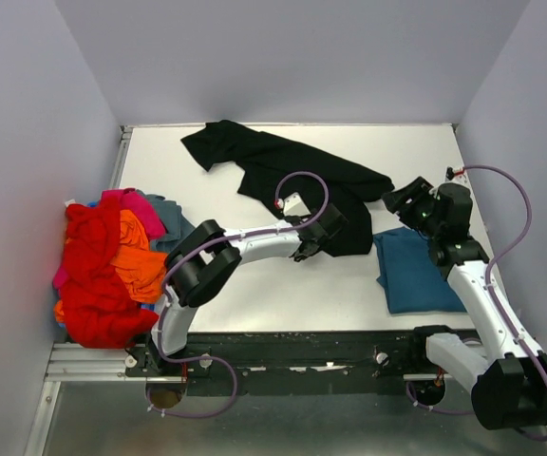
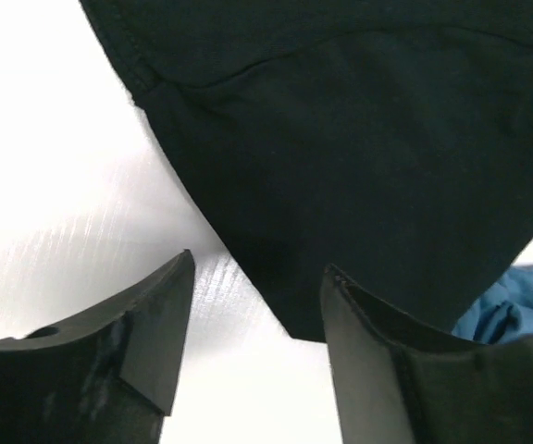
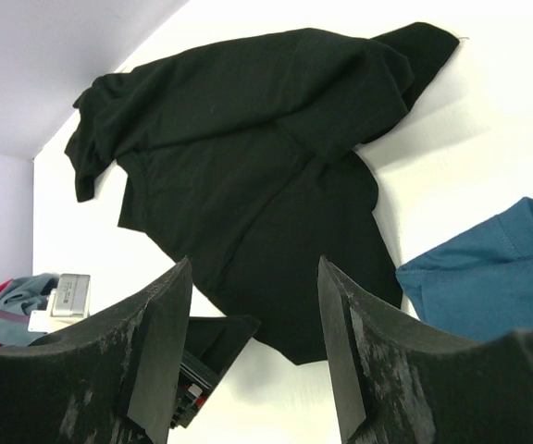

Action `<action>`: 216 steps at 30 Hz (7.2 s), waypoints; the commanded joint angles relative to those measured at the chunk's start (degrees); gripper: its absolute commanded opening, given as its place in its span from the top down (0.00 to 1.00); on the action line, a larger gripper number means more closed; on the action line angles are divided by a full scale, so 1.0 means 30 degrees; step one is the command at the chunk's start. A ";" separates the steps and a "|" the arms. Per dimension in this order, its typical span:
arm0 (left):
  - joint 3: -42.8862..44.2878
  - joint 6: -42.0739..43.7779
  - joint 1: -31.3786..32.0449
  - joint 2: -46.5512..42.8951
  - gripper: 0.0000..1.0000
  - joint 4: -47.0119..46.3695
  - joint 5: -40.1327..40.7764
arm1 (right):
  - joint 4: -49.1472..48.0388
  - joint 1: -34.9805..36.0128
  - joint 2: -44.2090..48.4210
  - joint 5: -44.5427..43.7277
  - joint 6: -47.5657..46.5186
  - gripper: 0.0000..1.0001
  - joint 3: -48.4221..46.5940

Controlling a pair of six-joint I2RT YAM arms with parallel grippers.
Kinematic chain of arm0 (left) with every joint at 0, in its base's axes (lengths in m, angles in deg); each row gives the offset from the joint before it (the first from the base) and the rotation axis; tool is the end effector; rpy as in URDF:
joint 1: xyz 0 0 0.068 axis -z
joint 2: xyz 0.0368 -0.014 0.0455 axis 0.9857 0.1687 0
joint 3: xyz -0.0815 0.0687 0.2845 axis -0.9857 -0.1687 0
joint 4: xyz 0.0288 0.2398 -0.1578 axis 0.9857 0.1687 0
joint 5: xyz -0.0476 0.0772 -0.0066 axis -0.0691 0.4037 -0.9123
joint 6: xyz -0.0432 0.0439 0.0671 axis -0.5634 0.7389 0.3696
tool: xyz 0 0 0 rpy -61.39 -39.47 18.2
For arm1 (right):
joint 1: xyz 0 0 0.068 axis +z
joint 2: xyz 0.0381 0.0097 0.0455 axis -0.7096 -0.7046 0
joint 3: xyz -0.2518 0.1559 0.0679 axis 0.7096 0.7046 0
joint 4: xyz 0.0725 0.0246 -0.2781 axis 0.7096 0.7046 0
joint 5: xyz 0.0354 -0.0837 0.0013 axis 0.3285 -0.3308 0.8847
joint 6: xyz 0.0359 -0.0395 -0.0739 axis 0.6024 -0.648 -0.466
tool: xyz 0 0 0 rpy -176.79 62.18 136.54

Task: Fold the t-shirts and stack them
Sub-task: Flatten out the tshirt

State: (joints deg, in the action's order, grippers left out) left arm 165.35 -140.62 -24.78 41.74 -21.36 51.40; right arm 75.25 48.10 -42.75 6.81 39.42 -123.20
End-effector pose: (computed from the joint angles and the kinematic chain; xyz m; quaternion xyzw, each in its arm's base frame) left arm 0.3033 -0.3784 0.1479 -0.2798 0.8990 -0.1651 0.2938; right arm 0.2770 0.0213 0.2862 0.2311 0.7987 0.2313 0.5052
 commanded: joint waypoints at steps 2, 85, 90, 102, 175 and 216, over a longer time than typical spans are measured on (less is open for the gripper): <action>-0.0320 -0.3371 -0.0016 0.0815 0.44 0.0866 0.0392 | -0.0503 -0.0086 0.0650 -0.1071 0.0196 0.35 0.0422; -0.7174 1.1354 -0.4820 -0.8698 1.00 -0.0750 -0.1656 | -0.3549 -0.0057 -0.2043 0.2092 0.0284 0.35 0.1389; -0.7879 1.1356 -0.5609 -1.2217 1.00 0.2100 -0.1595 | -0.3550 -0.0028 -0.2744 0.2414 0.0196 0.35 0.1214; -0.0208 1.3642 -0.7954 -0.3174 1.00 0.0604 -0.3241 | -0.2703 0.1611 -0.5263 0.2591 -0.1384 0.35 -0.0454; -0.6944 1.4287 -1.3226 -1.4497 1.00 0.2211 -0.2654 | -0.0857 0.2990 -0.6703 0.2064 -0.1474 0.36 -0.1511; -0.5214 1.6102 -1.7213 -2.0337 1.00 0.4677 -0.1920 | 0.2485 0.7121 -0.9894 -0.0105 -0.1855 0.58 -0.0017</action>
State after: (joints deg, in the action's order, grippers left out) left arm 150.34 -93.52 -76.06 -18.83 -5.69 47.73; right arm 81.33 69.24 -71.03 7.60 33.19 -123.59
